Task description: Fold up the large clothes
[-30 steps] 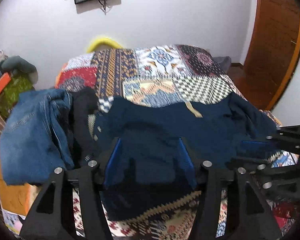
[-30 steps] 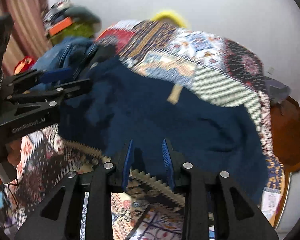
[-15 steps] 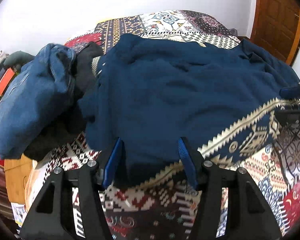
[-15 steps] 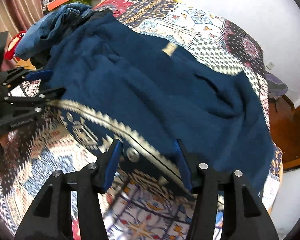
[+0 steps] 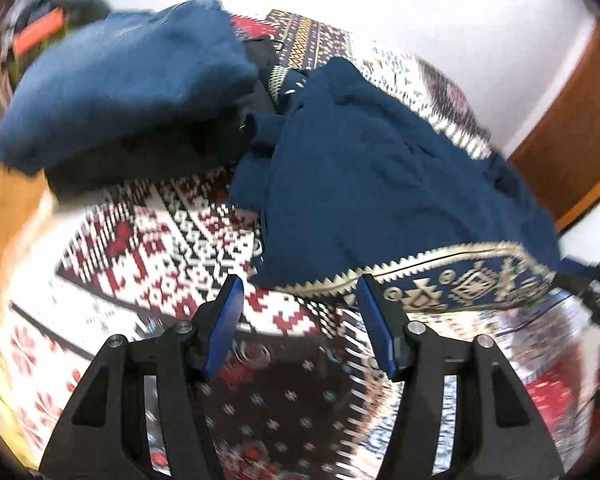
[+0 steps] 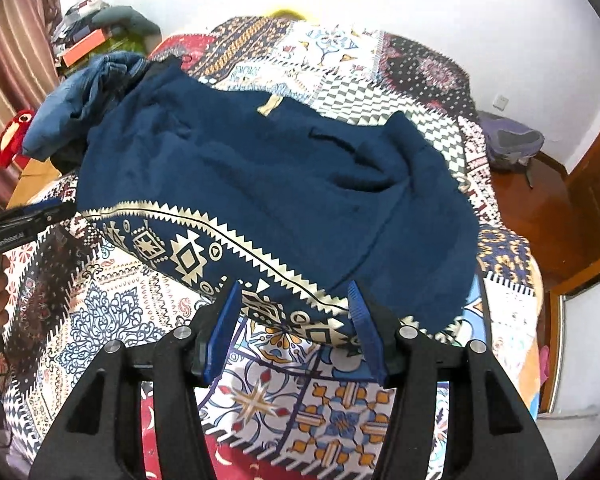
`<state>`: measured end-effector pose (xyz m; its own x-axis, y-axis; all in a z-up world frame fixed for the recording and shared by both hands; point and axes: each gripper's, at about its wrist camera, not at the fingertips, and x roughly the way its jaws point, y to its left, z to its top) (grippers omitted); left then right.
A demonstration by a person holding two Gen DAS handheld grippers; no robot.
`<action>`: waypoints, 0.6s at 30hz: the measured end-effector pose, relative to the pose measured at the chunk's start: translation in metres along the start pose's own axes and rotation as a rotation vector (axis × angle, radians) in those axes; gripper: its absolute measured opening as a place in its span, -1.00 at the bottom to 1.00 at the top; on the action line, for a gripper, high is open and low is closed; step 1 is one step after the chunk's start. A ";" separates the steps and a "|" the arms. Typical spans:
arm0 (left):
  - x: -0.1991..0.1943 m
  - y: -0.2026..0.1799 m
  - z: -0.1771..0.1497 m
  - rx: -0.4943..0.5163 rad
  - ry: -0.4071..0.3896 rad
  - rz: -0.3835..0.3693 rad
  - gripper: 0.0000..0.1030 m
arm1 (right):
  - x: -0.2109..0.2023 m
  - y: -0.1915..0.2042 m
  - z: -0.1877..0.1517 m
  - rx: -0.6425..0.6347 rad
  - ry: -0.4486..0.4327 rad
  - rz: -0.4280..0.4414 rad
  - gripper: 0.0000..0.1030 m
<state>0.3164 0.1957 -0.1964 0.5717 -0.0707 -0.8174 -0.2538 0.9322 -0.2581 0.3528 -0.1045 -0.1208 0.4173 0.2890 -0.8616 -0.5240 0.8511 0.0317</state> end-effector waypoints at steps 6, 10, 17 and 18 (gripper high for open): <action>0.008 0.008 -0.022 -0.203 0.028 -0.256 0.12 | -0.006 0.005 -0.001 0.009 -0.021 0.025 0.00; 0.033 0.013 -0.026 -0.323 0.059 -0.366 0.12 | -0.004 0.010 -0.002 -0.011 -0.023 0.021 0.00; 0.061 0.014 -0.010 -0.398 0.031 -0.387 0.13 | 0.004 0.013 -0.001 -0.031 -0.020 0.025 0.00; 0.063 0.014 -0.007 -0.413 0.029 -0.388 0.13 | 0.007 0.013 0.000 -0.029 -0.016 0.027 0.00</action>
<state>0.3436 0.2014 -0.2555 0.6634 -0.3960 -0.6349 -0.3167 0.6201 -0.7177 0.3487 -0.0918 -0.1262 0.4141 0.3187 -0.8526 -0.5564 0.8300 0.0400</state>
